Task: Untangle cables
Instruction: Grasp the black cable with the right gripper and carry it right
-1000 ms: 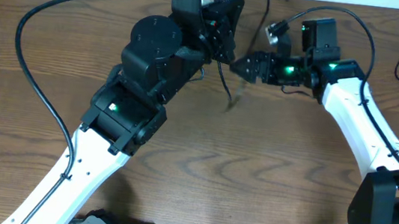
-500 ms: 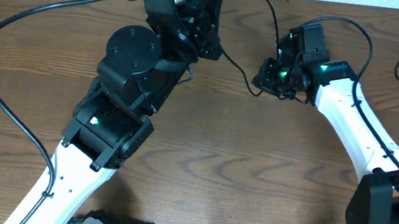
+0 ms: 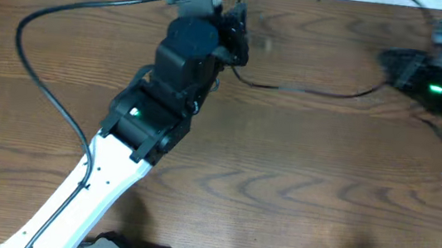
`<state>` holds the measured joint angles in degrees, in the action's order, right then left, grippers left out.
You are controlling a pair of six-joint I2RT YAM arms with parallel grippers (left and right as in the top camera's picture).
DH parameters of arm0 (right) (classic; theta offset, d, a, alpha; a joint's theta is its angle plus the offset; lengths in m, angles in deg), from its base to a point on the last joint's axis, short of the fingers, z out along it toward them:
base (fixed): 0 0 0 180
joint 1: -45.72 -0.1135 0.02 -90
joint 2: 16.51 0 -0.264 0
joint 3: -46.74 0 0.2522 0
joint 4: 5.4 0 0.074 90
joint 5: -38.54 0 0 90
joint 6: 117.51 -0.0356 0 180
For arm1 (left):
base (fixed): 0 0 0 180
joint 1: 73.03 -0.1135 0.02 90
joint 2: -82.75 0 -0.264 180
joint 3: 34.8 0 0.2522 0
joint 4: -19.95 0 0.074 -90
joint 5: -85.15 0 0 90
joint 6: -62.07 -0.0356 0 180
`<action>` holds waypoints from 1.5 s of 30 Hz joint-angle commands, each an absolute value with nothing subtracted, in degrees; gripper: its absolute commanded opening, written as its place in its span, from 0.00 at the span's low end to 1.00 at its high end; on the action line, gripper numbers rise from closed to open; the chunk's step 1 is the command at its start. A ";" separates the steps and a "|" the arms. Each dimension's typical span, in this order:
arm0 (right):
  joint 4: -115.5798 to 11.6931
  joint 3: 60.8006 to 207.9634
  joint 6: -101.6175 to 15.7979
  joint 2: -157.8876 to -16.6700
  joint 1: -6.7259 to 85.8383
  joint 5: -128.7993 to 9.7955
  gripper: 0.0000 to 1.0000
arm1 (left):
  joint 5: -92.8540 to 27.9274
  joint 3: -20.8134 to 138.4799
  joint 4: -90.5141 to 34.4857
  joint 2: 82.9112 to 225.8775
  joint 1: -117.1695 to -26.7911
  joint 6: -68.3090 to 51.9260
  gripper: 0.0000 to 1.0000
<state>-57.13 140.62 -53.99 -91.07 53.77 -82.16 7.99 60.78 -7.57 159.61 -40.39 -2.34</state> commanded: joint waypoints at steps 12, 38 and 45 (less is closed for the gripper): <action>-54.14 153.71 -54.38 -92.23 83.17 -86.99 0.01 | 9.35 60.78 -9.23 160.98 -40.58 -2.76 0.64; -88.21 204.84 -46.47 -145.34 92.18 -82.46 0.40 | 9.13 60.67 -10.91 160.98 -40.58 -2.74 0.64; -95.62 204.86 -42.63 -146.13 91.30 -82.46 0.77 | 9.13 60.56 -11.17 160.98 -40.58 -2.76 0.64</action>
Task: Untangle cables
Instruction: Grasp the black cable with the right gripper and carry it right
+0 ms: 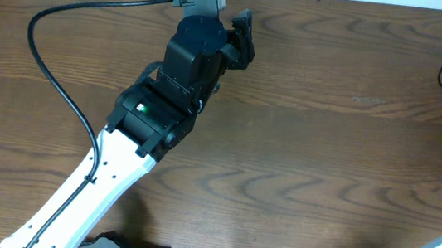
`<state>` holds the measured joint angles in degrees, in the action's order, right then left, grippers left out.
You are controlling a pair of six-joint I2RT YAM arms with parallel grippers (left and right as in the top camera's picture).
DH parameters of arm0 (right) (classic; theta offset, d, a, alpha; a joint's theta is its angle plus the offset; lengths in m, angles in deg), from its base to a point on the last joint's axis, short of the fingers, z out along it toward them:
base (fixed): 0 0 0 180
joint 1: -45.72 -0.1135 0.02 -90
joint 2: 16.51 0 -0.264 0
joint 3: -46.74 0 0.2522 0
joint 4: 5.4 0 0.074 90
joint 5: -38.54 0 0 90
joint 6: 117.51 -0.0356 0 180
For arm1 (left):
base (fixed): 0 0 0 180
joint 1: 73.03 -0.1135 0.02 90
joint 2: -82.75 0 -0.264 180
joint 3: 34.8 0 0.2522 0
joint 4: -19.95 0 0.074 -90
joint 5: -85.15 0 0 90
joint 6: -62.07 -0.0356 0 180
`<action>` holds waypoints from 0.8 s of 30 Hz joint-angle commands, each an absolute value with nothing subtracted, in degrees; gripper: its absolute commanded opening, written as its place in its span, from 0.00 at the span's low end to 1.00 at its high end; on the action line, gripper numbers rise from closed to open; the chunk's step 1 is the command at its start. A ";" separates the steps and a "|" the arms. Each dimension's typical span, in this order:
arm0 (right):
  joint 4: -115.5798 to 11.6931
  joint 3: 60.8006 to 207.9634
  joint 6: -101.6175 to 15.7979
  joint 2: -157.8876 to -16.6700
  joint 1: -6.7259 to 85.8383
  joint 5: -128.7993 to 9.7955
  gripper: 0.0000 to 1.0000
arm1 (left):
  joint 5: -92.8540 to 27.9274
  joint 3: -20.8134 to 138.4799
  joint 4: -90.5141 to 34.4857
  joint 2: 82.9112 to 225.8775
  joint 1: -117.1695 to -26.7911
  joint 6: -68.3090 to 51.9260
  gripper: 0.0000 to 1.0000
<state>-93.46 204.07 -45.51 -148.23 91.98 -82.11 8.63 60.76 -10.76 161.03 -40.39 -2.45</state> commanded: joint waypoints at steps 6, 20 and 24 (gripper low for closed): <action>-105.48 204.86 -39.00 -142.70 87.13 -73.54 0.92 | 9.13 60.56 -16.75 160.98 -40.58 -2.78 0.71; -116.48 204.77 -30.01 -136.49 69.23 -68.54 0.99 | 9.13 60.56 -31.37 160.98 -40.58 -2.78 0.81; -116.48 204.77 -28.03 -130.87 61.23 -67.67 0.99 | 9.17 60.56 -37.45 160.98 -40.58 -2.78 0.95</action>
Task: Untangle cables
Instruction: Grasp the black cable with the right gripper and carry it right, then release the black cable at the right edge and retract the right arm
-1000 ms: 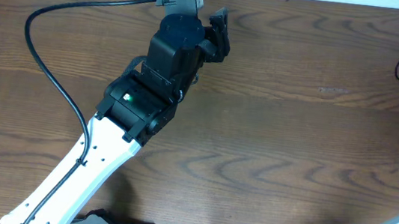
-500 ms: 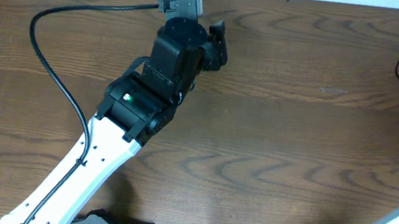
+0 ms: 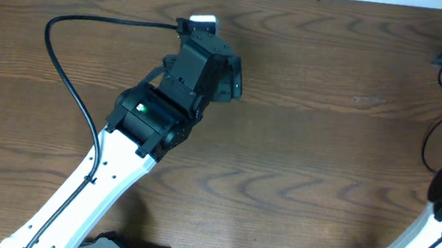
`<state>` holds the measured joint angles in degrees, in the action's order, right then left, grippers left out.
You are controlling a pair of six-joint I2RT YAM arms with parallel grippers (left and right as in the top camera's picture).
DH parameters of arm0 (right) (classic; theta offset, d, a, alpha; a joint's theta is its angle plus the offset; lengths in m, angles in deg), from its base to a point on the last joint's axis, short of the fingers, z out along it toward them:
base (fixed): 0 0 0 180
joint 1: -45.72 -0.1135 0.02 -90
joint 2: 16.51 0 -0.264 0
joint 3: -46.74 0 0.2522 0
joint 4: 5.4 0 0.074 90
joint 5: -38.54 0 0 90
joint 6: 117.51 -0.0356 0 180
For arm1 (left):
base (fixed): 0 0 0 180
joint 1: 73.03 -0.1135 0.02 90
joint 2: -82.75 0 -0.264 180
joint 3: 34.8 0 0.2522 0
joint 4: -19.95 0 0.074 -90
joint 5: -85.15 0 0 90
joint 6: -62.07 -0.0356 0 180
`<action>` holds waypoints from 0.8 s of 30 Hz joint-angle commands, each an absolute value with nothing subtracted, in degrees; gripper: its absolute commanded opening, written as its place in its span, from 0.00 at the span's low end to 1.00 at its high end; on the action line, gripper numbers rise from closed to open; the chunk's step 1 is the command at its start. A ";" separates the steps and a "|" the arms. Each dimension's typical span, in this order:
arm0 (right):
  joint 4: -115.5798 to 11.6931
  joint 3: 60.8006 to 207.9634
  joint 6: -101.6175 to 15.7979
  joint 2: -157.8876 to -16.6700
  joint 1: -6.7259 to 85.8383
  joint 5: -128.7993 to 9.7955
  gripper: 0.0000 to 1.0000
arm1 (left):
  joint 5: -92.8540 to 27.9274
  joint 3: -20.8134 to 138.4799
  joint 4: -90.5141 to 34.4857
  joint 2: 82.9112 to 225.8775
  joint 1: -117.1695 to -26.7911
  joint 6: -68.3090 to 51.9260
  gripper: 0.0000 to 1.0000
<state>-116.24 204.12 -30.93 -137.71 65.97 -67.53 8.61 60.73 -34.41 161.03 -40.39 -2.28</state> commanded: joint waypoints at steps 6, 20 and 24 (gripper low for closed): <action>-116.48 204.77 -27.83 -124.91 52.42 -64.91 0.99 | 9.15 60.56 -44.31 160.98 -40.58 -2.76 0.98; -116.43 204.77 -27.85 -109.65 47.13 -60.82 0.99 | 9.15 60.56 -44.37 160.98 -40.58 -2.76 0.99; -116.45 204.77 -27.83 -107.29 47.13 -60.69 0.99 | 9.15 60.56 -44.37 160.98 -40.58 -2.76 0.99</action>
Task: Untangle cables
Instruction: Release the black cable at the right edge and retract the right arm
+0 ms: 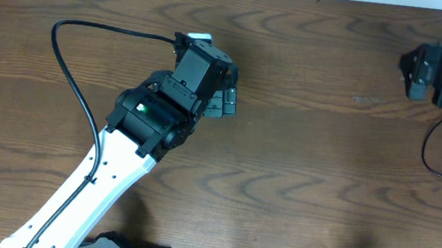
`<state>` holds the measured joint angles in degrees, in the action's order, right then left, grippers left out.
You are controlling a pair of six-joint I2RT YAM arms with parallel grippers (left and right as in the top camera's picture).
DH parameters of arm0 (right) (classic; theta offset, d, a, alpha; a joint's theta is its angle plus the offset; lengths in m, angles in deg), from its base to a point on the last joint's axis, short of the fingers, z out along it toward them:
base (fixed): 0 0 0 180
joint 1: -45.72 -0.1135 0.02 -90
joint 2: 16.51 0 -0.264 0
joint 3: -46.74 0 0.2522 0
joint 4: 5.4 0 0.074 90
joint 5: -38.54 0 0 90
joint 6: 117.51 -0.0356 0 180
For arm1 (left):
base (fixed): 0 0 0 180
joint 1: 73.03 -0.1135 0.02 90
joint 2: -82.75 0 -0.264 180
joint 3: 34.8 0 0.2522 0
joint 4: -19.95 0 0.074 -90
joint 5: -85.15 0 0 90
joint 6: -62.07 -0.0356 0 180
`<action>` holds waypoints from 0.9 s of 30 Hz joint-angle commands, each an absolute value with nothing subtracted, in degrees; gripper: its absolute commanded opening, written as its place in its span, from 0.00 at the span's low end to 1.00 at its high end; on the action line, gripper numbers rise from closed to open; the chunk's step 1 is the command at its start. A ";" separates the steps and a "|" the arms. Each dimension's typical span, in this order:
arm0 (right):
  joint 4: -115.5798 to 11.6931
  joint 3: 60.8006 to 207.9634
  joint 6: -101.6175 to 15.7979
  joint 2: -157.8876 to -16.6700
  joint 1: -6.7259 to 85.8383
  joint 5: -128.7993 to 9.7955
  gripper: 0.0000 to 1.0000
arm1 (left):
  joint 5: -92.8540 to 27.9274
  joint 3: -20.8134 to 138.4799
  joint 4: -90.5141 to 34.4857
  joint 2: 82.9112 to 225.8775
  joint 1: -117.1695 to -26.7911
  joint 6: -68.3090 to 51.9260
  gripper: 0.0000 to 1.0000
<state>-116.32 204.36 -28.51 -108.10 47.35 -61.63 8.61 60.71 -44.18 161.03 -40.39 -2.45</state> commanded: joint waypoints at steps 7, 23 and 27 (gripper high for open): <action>-116.45 204.77 -27.87 -105.02 47.11 -63.82 0.99 | 9.15 60.56 -44.35 160.98 -40.58 -2.76 0.99; -93.29 170.92 -27.63 -84.71 41.21 -56.08 0.99 | 9.15 60.56 -44.35 160.98 -40.58 -2.76 1.00; -77.20 151.18 -26.50 -73.52 41.21 -56.04 0.99 | 9.15 60.56 -44.35 160.98 -40.58 -2.76 1.00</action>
<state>-83.28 162.28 -27.94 -80.03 41.60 -56.76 8.61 60.71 -44.24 161.03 -40.39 -2.45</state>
